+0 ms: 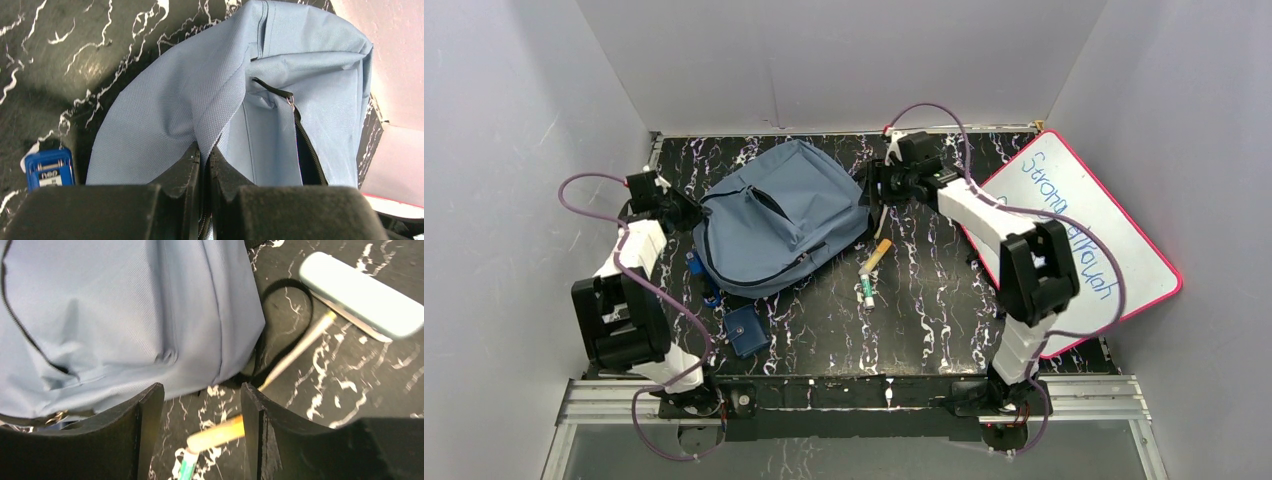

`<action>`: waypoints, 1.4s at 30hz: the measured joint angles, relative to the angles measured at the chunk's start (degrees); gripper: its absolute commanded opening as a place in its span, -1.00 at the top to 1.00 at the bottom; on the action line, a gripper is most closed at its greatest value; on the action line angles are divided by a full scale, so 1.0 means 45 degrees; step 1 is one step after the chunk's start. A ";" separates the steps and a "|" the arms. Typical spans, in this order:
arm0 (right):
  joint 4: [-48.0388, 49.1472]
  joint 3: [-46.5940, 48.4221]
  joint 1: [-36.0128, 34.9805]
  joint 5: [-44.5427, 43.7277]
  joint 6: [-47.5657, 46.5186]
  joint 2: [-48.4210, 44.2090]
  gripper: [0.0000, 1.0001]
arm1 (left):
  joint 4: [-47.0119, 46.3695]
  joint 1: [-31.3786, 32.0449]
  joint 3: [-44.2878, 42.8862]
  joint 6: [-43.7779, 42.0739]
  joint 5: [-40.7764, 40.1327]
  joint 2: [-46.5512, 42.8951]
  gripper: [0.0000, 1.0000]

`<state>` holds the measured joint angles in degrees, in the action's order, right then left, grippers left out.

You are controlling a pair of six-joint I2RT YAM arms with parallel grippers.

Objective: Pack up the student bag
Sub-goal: Adjust the student bag at the center of the board.

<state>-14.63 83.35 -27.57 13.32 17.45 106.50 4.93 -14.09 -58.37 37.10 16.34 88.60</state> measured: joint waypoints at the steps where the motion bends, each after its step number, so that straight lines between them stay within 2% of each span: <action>1: -0.0005 -0.0398 -0.0010 -0.0170 -0.0019 -0.0534 -0.34 | -0.0049 0.0000 0.0257 0.0063 0.0029 -0.0243 1.00; 4: 0.0112 -0.1326 -0.0010 -0.0486 -0.0024 -0.1909 -0.36 | -0.0053 -0.0010 0.0850 0.0238 0.0121 -0.0845 0.77; 8: 0.0345 -0.2647 -0.0010 -0.0709 0.0087 -0.3371 -0.40 | 0.0301 -0.0010 0.1025 0.0257 0.0015 -0.1297 0.29; 11: 0.0316 -0.3478 -0.0010 -0.0933 0.0146 -0.3983 -0.43 | 0.0636 -0.0010 0.1025 0.0277 -0.0243 -0.1768 0.12; 19: 0.0136 -0.4862 -0.0010 -0.1511 0.0413 -0.4707 -0.44 | 0.1457 -0.0010 0.0092 0.0063 -0.0651 -0.3007 0.08; 27: -0.0078 -0.5280 -0.0010 -0.1496 0.0903 -0.4925 -0.41 | 0.1433 0.0432 -0.0121 0.0034 0.0321 -0.3235 0.07; 37: -0.0107 -0.5799 -0.0228 -0.1185 0.2093 -0.4381 -0.43 | 0.1171 0.5163 0.0267 -0.0884 0.0175 -0.3327 0.09; 42: -0.0452 -0.5882 -0.0350 -0.2210 0.2380 -0.4454 -0.47 | 0.0947 0.7689 0.0267 -0.0680 -0.0753 -0.3220 0.10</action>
<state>-16.67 56.88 -29.15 3.38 28.16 86.46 9.19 20.51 -57.17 34.04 12.95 74.11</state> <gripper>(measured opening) 0.725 0.456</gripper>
